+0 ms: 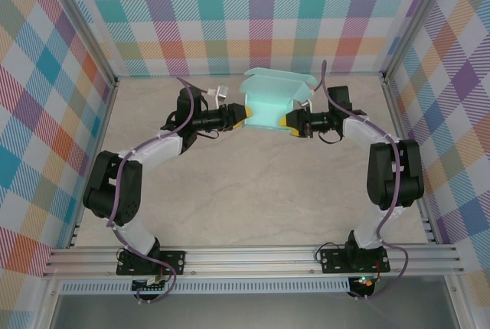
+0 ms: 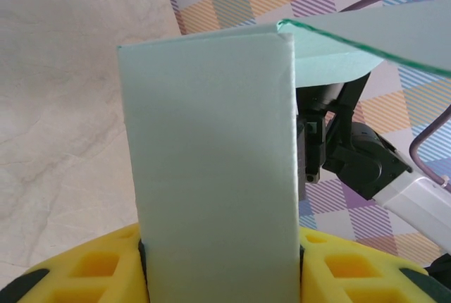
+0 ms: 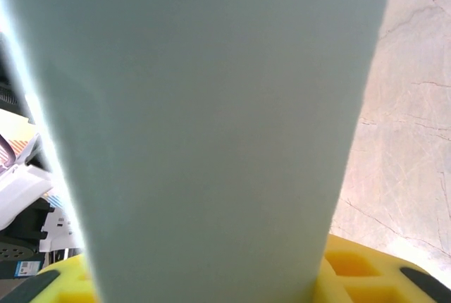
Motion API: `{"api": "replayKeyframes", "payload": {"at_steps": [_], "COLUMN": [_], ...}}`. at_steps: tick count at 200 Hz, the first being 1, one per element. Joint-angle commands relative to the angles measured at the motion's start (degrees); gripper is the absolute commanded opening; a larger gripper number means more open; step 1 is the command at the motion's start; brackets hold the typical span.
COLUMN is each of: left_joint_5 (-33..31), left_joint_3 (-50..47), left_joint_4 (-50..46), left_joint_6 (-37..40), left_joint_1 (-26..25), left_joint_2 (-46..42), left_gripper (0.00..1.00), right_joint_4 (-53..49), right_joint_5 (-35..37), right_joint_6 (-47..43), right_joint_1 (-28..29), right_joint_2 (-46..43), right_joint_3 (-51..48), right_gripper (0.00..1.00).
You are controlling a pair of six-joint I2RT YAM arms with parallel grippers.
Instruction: Fold the paper box
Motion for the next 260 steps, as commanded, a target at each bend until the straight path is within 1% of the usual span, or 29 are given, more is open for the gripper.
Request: {"api": "replayKeyframes", "payload": {"at_steps": [1, 22, 39, 60, 92, 119, 147, 205, 234, 251, 260], "left_joint_5": [1.63, 1.59, 1.79, 2.44, 2.1, 1.94, 2.1, 2.89, 3.23, 3.23, 3.13], "left_joint_3": [1.84, 1.57, 1.66, 1.9, 1.19, 0.53, 0.61, 0.87, 0.96, 1.04, 1.2], "left_joint_4": [-0.45, -0.46, -0.25, -0.04, 0.3, 2.26, 2.65, 4.14, 4.23, 4.27, 4.21], "left_joint_6": [2.64, 2.52, 2.4, 2.05, 1.15, -1.73, -2.6, -3.84, -4.0, -3.98, -3.97], "left_joint_1": [-1.72, -1.05, -0.96, -1.0, -0.7, -0.37, -0.35, -0.43, -0.61, -0.78, -0.87], "left_joint_2": [-1.3, -1.49, -1.41, -1.15, -1.48, -0.8, 0.08, 0.81, 1.01, 1.01, 1.16], "left_gripper": [0.24, 0.24, 0.24, 0.24, 0.24, 0.23, 0.23, 0.23, 0.23, 0.23, 0.23], "right_joint_4": [3.42, 12.88, 15.19, 19.75, 31.66, 32.59, 33.29, 32.46, 32.41, 30.06, 26.91], "right_joint_5": [-1.49, -3.98, -4.31, -5.07, -4.14, -4.99, -4.97, -5.24, -5.24, -5.06, -4.72], "right_joint_6": [1.3, 7.59, 8.93, 12.7, 22.13, 22.39, 22.44, 21.54, 21.56, 20.01, 18.01], "right_joint_1": [0.75, -1.17, -2.02, -2.79, -5.69, -6.07, -6.07, -5.99, -5.9, -5.68, -5.35], "right_joint_2": [-0.91, -3.13, -4.27, -4.64, -4.7, -4.34, -4.42, -3.36, -2.86, -2.7, -2.65], "right_joint_3": [0.4, -2.67, -3.34, -3.79, -6.62, -6.44, -6.64, -6.15, -5.52, -4.77, -4.06], "right_gripper": [0.53, 0.61, 0.65, 0.67, 0.67, 0.67, 0.67, 0.54, 0.51, 0.49, 0.48]}}
